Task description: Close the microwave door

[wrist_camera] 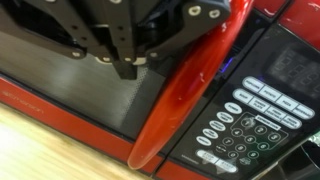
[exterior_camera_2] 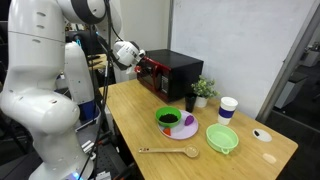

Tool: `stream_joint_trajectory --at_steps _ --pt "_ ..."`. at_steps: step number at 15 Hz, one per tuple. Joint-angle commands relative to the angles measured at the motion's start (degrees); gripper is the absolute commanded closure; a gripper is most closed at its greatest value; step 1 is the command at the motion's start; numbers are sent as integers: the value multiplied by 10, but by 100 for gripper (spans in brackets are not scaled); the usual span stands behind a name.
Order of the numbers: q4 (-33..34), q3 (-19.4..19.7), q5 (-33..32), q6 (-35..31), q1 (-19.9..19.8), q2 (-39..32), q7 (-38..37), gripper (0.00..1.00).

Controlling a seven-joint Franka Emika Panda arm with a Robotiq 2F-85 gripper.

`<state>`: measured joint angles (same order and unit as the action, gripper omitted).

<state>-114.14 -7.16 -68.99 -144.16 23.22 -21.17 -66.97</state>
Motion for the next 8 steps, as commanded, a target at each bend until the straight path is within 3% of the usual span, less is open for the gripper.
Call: stream_joint_trajectory --at_steps 1,5,8 --pt "65 -2 -23 16 -13 -48 -10 100" --pt "65 -16 17 9 -26 -52 18 100" --pt "-3 -64 170 -24 -60 20 146 100"
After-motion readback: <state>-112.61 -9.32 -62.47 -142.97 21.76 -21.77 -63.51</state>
